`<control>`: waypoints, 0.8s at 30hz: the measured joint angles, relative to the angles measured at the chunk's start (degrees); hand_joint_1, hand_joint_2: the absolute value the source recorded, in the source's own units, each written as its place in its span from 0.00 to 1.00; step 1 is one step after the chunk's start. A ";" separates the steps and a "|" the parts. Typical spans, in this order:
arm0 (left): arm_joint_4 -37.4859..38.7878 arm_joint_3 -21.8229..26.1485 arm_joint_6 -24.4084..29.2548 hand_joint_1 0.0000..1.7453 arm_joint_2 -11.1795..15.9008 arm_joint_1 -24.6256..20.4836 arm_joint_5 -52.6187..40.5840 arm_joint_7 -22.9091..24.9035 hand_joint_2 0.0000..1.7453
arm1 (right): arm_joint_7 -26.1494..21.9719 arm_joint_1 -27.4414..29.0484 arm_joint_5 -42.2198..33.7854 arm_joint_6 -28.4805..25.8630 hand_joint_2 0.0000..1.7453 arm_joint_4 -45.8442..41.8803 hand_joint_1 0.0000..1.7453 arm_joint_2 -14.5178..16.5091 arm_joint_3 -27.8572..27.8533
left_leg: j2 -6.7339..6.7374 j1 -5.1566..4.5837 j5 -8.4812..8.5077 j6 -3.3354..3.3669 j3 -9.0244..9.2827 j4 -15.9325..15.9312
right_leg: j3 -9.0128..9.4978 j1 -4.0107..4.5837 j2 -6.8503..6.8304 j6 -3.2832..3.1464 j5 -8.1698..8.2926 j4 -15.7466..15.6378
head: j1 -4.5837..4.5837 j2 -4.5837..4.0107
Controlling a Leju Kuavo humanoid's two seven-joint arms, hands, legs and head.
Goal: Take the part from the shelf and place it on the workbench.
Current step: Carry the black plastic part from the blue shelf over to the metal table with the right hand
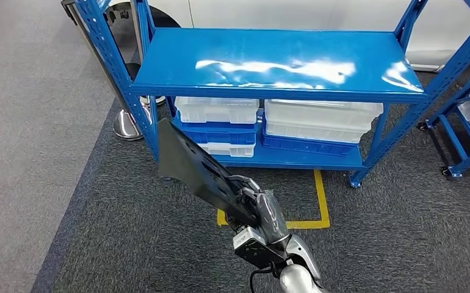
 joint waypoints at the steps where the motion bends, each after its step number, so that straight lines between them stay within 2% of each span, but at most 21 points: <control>1: 0.00 -0.13 0.06 0.00 -0.06 0.00 -0.22 0.05 1.00 | -0.02 0.02 -0.49 0.58 1.00 -0.31 0.99 0.07 0.01 | -0.03 0.03 0.28 -0.36 -0.72 0.54 | 2.41 0.06 0.10 -0.12 -0.89 -3.58 | -0.03 0.00; 2: 0.00 -0.25 0.10 0.00 -0.09 0.00 -0.40 0.11 1.00 | -0.08 0.05 -0.95 1.13 1.00 -0.58 0.99 0.14 0.02 | -0.07 0.01 0.66 -0.72 -1.28 0.92 | 3.94 0.19 0.20 -0.34 -2.02 -6.26 | -0.05 0.00; 3: 0.00 -0.33 0.08 0.00 -0.15 0.01 -0.53 0.16 1.00 | -0.15 0.11 -1.30 1.57 1.00 -0.77 0.99 0.21 0.08 | -0.12 0.04 1.12 -1.08 -1.70 1.07 | 4.55 0.50 0.30 -0.72 -2.73 -7.74 | -0.09 0.00; 5: 0.02 -0.44 -0.02 0.00 -0.24 0.17 -0.72 0.26 1.00 | -0.28 0.28 -1.77 2.21 1.00 -0.93 0.99 0.25 0.24 | -0.23 0.30 1.56 -1.82 -2.41 1.21 | 3.91 0.69 0.24 -1.92 -2.23 -8.32 | -0.12 0.00; 6: 0.03 -0.48 -0.09 0.00 -0.26 0.23 -0.82 0.31 1.00 | -0.32 0.34 -1.91 2.44 1.00 -0.96 0.99 0.25 0.34 | -0.27 0.49 0.38 -2.12 -2.91 1.99 | 3.40 0.77 0.14 -2.64 -1.68 -8.43 | -0.12 0.00; 7: 0.05 -0.51 -0.13 0.00 -0.27 0.27 -0.91 0.34 1.00 | -0.36 0.38 -2.02 2.63 1.00 -0.98 0.99 0.25 0.41 | -0.32 0.60 -1.66 -2.37 -3.52 3.60 | 2.84 0.76 0.03 -3.30 -1.08 -8.55 | -0.14 0.00; 8: 0.07 -0.52 -0.17 0.00 -0.26 0.23 -0.99 0.36 1.00 | -0.40 0.38 -2.09 2.80 1.00 -0.99 0.99 0.25 0.46 | -0.36 0.71 -4.55 -2.52 -4.24 6.32 | 2.24 0.85 -0.05 -3.75 -0.52 -8.58 | -0.15 0.00; 9: 0.07 -0.52 -0.22 0.00 -0.26 0.26 -1.02 0.37 1.00 | -0.44 0.37 -2.14 2.96 1.00 -0.99 0.99 0.25 0.50 | -0.38 0.72 -7.39 -2.61 -4.98 9.79 | 1.58 1.00 -0.07 -4.03 0.01 -8.57 | -0.15 0.00; 10: 0.07 -0.52 -0.30 0.00 -0.25 0.28 -1.03 0.37 1.00 | -0.47 0.37 -2.17 3.09 1.00 -0.99 0.99 0.25 0.51 | -0.40 0.71 -9.18 -2.61 -5.51 13.21 | 0.91 1.21 -0.07 -4.14 0.49 -8.54 | -0.16 0.00; 11: 0.07 -0.52 -0.38 0.00 -0.24 0.28 -1.04 0.37 1.00 | -0.49 0.38 -2.21 3.18 1.00 -0.99 0.99 0.25 0.52 | -0.43 0.70 -9.78 -2.51 -5.62 15.86 | 0.21 1.44 -0.03 -4.23 0.97 -8.50 | -0.15 0.00; 12: 0.07 -0.52 -0.45 0.00 -0.22 0.28 -1.04 0.37 1.00 | -0.49 0.38 -2.24 3.26 1.00 -0.99 0.99 0.25 0.52 | -0.48 0.65 -8.95 -2.28 -5.09 17.03 | -0.48 1.66 0.10 -4.28 1.42 -8.46 | -0.15 0.00; 13: 0.07 -0.52 -0.51 0.00 -0.19 0.27 -1.04 0.37 1.00 | -0.50 0.38 -2.26 3.30 1.00 -0.99 0.99 0.25 0.52 | -0.65 0.53 -7.06 -1.91 -3.74 16.43 | -1.13 1.85 0.28 -4.31 1.90 -8.41 | -0.15 0.00; 14: 0.07 -0.51 -0.56 0.00 -0.13 0.26 -1.04 0.37 1.00 | -0.51 0.37 -2.28 3.34 1.00 -0.99 0.99 0.25 0.52 | -1.17 0.32 -5.10 -1.40 -1.58 14.08 | -1.68 1.96 0.55 -4.31 2.38 -8.37 | -0.15 0.00; 15: 0.07 -0.51 -0.59 0.00 0.02 0.27 -1.04 0.37 1.00 | -0.53 0.34 -2.29 3.37 1.00 -1.00 0.99 0.25 0.52 | -2.17 0.08 -4.14 -0.74 1.31 10.31 | -2.16 2.05 0.82 -4.23 2.86 -8.33 | -0.14 0.00; 16: 0.07 -0.50 -0.62 0.00 0.14 0.32 -1.04 0.37 1.00 | -0.55 0.29 -2.30 3.39 1.00 -1.00 0.99 0.26 0.54 | -3.11 -0.13 -4.07 -0.27 4.23 6.03 | -2.49 2.05 1.11 -4.11 3.35 -8.31 | -0.14 0.00; 17: 0.07 -0.50 -0.66 0.00 0.25 0.37 -1.04 0.37 1.00 | -0.57 0.24 -2.32 3.40 1.00 -1.01 0.99 0.27 0.56 | -3.90 -0.34 -4.73 0.02 6.48 2.49 | -2.72 1.98 1.46 -3.91 3.87 -8.38 | -0.13 0.00; 18: 0.07 -0.50 -0.67 0.00 0.33 0.39 -1.04 0.36 1.00 | -0.60 0.20 -2.34 3.40 1.00 -1.02 0.99 0.27 0.58 | -4.21 -0.48 -5.48 0.17 7.87 0.08 | -2.89 1.88 1.81 -3.63 4.43 -8.55 | -0.14 0.00; 20: 0.07 -0.50 -0.69 0.00 0.29 0.29 -1.04 0.36 1.00 | -0.64 0.20 -2.37 3.41 1.00 -1.02 0.99 0.26 0.61 | -3.39 -0.40 -5.29 0.25 8.41 -1.96 | -3.16 1.85 2.46 -3.03 5.41 -9.00 | -0.15 0.00; 21: 0.07 -0.50 -0.70 0.00 0.27 0.21 -1.04 0.35 1.00 | -0.64 0.20 -2.38 3.43 1.00 -1.02 0.99 0.23 0.61 | -2.82 -0.22 -4.82 0.46 8.38 -2.58 | -3.50 1.93 2.34 -2.73 5.06 -8.69 | -0.11 0.00; 22: 0.07 -0.50 -0.72 0.00 0.25 0.19 -1.04 0.35 1.00 | -0.66 0.19 -2.39 3.45 1.00 -1.02 0.99 0.21 0.61 | -2.19 -0.02 -4.35 0.71 8.26 -3.12 | -4.09 1.98 2.03 -2.46 3.91 -7.45 | -0.06 0.00; 24: 0.07 -0.50 -0.78 0.00 0.26 0.30 -1.08 0.35 1.00 | -0.68 0.19 -2.44 3.51 1.00 -1.01 0.99 0.16 0.62 | -1.01 0.06 -3.75 1.09 7.55 -3.13 | -6.28 1.73 1.11 -1.96 -0.29 -1.58 | 0.02 0.00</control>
